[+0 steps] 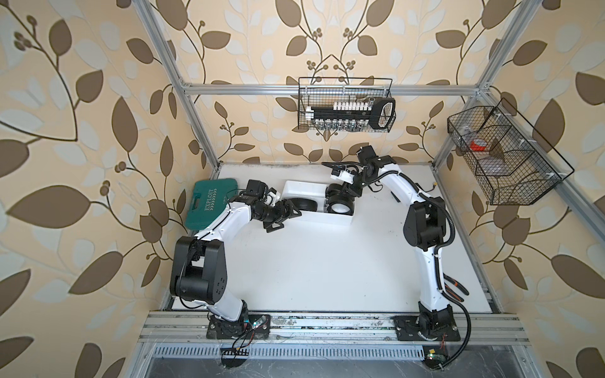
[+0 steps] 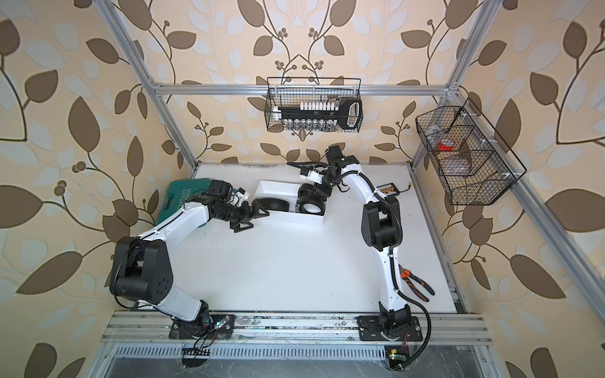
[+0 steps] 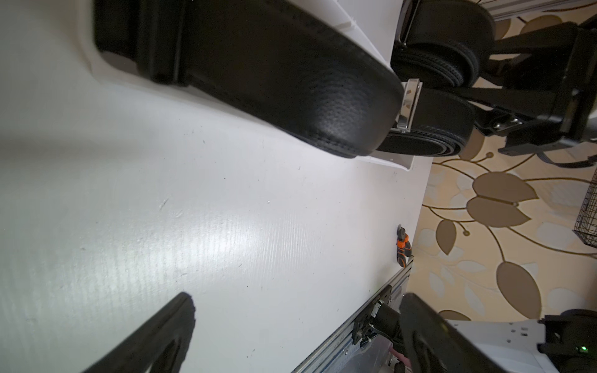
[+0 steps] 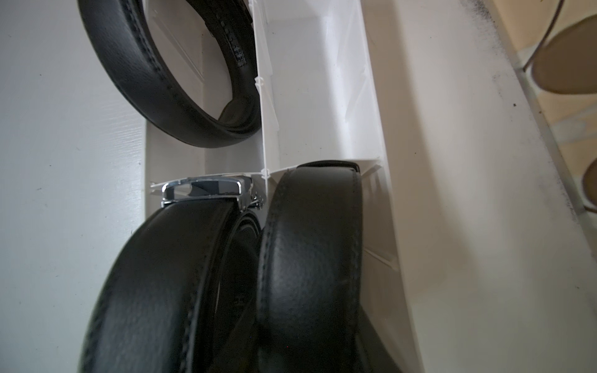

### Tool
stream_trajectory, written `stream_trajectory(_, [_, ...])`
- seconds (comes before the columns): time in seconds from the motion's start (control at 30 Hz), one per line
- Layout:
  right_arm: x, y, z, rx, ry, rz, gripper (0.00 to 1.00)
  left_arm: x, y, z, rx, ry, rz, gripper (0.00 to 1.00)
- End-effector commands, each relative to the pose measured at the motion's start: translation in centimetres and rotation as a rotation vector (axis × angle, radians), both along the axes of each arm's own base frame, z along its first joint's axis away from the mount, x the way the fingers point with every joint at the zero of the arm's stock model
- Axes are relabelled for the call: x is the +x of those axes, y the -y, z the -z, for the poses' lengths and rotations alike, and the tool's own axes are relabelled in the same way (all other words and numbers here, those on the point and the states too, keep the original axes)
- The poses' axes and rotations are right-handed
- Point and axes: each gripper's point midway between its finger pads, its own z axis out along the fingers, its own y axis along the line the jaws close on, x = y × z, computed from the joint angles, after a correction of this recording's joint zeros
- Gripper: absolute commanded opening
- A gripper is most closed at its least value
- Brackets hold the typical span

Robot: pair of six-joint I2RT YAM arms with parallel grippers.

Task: Place the belts into the storage roll
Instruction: Place the belt in the container.

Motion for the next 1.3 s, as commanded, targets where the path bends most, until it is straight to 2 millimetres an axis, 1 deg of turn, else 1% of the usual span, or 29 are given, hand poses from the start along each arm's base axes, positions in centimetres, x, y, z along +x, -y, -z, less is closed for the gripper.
stream_trajectory(0.0, [-0.1,-0.3,1.0,0.006,-0.001,-0.031,0.22,0.0,0.1,0.2,-0.026,-0.009,0.006,0.99])
stream_trajectory(0.17, [0.6,0.0,1.7,0.005,0.009,-0.028,0.24,0.0,0.0,0.3,-0.029,-0.012,0.002,0.99])
stream_trajectory(0.27, [1.2,0.4,1.1,0.033,0.033,0.002,0.27,0.0,0.0,0.3,-0.031,-0.013,0.002,0.99])
stream_trajectory(0.37, [1.5,0.7,0.3,0.044,0.064,0.017,0.35,0.0,0.1,0.2,-0.037,-0.014,0.002,0.99])
stream_trajectory(0.47, [1.9,1.1,0.1,0.042,0.064,0.035,0.41,0.0,0.2,0.2,-0.042,-0.014,0.003,0.99])
stream_trajectory(0.6, [2.6,1.4,-0.7,0.076,0.073,0.065,0.46,0.1,0.2,0.1,-0.045,-0.012,0.002,0.99])
stream_trajectory(0.67, [2.9,1.5,-1.2,0.088,0.094,0.080,0.54,0.0,0.2,0.1,-0.045,-0.013,0.001,0.99])
stream_trajectory(0.73, [3.4,1.8,-1.3,0.083,0.116,0.106,0.61,0.0,0.2,0.1,-0.046,-0.013,0.002,0.99])
stream_trajectory(0.9, [4.0,2.2,-1.4,0.082,0.119,0.131,0.68,0.0,0.2,0.0,-0.048,-0.010,0.003,0.99])
stream_trajectory(0.97, [3.7,2.1,-1.7,0.098,0.117,0.120,0.70,0.0,0.2,0.0,-0.046,-0.010,0.003,0.99])
stream_trajectory(1.07, [2.6,1.4,-3.0,0.152,0.116,0.082,0.76,0.0,0.2,0.0,-0.049,-0.011,0.003,0.99])
stream_trajectory(1.1, [2.2,1.3,-3.5,0.167,0.118,0.072,0.93,0.0,0.2,0.0,-0.049,-0.009,0.003,0.99])
stream_trajectory(1.13, [1.9,1.2,-4.1,0.181,0.120,0.064,0.99,0.0,0.2,-0.1,-0.049,-0.008,0.002,0.99])
stream_trajectory(1.2, [1.6,1.3,-5.1,0.198,0.126,0.063,0.99,0.0,0.1,0.0,-0.044,-0.007,0.000,0.99])
stream_trajectory(1.27, [1.7,1.6,-6.1,0.201,0.140,0.088,0.99,-0.1,0.0,-0.2,-0.037,0.002,-0.004,0.99])
